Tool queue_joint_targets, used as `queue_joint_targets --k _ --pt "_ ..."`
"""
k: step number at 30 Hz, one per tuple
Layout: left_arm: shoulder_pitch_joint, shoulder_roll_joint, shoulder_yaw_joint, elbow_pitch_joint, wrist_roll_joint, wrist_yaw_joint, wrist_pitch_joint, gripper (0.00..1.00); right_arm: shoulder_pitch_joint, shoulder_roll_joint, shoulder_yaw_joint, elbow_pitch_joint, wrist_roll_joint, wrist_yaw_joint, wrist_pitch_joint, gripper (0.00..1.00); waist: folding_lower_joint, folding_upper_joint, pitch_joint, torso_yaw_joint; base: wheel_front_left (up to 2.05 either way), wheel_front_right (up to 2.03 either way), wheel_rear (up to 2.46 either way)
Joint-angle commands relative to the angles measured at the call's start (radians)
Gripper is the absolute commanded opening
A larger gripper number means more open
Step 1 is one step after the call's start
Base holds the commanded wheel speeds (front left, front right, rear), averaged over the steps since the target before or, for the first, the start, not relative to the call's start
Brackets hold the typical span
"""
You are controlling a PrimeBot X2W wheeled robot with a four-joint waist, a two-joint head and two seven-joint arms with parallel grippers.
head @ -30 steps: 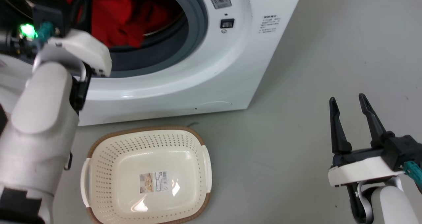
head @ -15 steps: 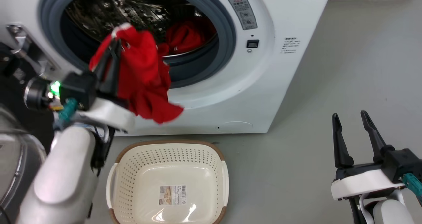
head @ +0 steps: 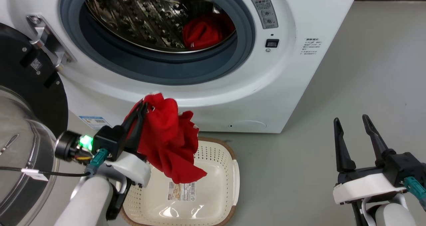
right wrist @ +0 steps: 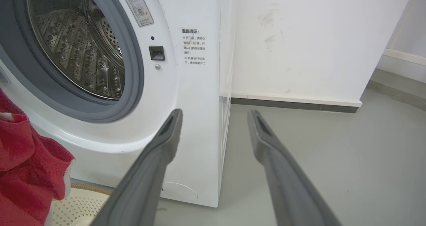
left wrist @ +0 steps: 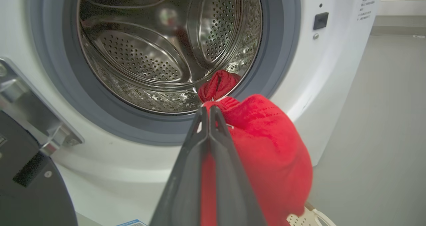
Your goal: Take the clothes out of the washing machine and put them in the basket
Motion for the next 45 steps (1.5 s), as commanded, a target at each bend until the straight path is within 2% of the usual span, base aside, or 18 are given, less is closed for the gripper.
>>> queue_joint_targets --k 1,6,13,22,32,37,45 --pt "0.017 -0.008 0.000 0.017 -0.011 0.006 0.003 0.00 -0.004 0.000 0.002 -0.004 -0.001 -0.001 -0.002 1.00 0.0001 -0.0001 0.019 0.000 0.00 0.00 0.00" --pt "0.024 -0.012 -0.038 0.138 0.002 -0.009 0.027 0.00 -0.027 0.000 -0.008 -0.010 -0.012 -0.001 -0.002 1.00 0.0001 -0.0001 0.078 -0.006 0.00 0.00 0.00" --pt "-0.049 -0.040 -0.063 0.369 0.004 -0.033 0.016 0.00 -0.061 0.000 -0.015 -0.030 -0.032 -0.001 -0.002 1.00 0.0001 -0.0001 0.198 -0.020 0.00 0.00 0.00" --pt "-0.231 -0.103 -0.080 0.644 0.004 -0.072 -0.023 0.00 -0.110 0.000 -0.033 -0.071 -0.063 -0.001 -0.002 1.00 0.0001 -0.0001 0.385 -0.026 0.00 0.00 0.00" --pt "-0.413 -0.134 -0.097 0.910 0.015 -0.100 -0.037 0.00 -0.142 0.000 -0.025 -0.121 -0.048 -0.001 -0.002 1.00 0.0001 -0.0001 0.561 -0.051 0.00 0.00 0.00" --pt "-0.461 -0.147 -0.091 1.000 -0.005 -0.108 -0.039 0.00 -0.157 0.000 -0.027 -0.136 -0.051 -0.001 -0.003 1.00 0.0001 -0.0001 0.613 -0.063 0.00 0.00 0.00" --pt "-0.505 -0.157 -0.075 1.036 -0.034 -0.119 -0.043 0.00 -0.167 0.000 -0.029 -0.157 -0.045 -0.001 -0.002 1.00 0.0001 -0.0001 0.681 -0.078 0.00 0.00 0.00"
